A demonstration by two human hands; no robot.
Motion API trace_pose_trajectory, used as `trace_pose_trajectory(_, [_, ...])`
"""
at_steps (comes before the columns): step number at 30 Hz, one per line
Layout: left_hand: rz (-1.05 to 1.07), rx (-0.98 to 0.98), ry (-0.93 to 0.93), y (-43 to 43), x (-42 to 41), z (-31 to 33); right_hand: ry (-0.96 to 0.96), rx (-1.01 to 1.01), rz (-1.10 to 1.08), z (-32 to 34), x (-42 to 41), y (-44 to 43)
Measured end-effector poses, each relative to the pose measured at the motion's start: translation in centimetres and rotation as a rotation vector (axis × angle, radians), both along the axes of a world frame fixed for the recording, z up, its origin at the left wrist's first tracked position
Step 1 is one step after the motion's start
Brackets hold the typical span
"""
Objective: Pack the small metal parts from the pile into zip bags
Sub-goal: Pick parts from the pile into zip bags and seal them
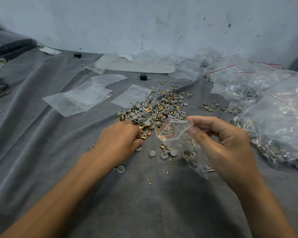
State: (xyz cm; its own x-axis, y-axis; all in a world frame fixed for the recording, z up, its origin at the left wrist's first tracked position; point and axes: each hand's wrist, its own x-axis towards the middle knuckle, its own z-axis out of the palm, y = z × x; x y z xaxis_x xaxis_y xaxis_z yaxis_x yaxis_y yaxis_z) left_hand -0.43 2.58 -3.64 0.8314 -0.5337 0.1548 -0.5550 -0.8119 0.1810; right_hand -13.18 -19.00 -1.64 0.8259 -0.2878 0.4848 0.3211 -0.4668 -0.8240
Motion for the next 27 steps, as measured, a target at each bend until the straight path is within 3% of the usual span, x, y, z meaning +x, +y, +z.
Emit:
trace_pose_trajectory(5, [0.088, -0.001, -0.009, 0.3, 0.0, 0.1, -0.002, 0.009, 0.005, 0.2, -0.1, 0.0])
trace_pose_trajectory(12, [-0.071, 0.119, -0.056, -0.1, -0.7, 0.4, -0.001, 0.057, 0.043, 0.3, 0.0, 0.0])
trace_pose_trajectory(19, [-0.079, 0.139, -0.04, -0.1, -1.5, 0.6, 0.005, 0.023, 0.044, 0.4, -0.2, -0.1])
trace_pose_trajectory(24, [-0.033, -0.026, 0.075, -0.2, -1.2, 0.7, 0.041, 0.007, 0.086, 0.5, -0.3, 0.0])
trace_pose_trajectory(27, [-0.034, -0.347, 0.099, 0.0, -1.2, 1.2, 0.067, -0.027, 0.107, 0.5, -0.4, 0.2])
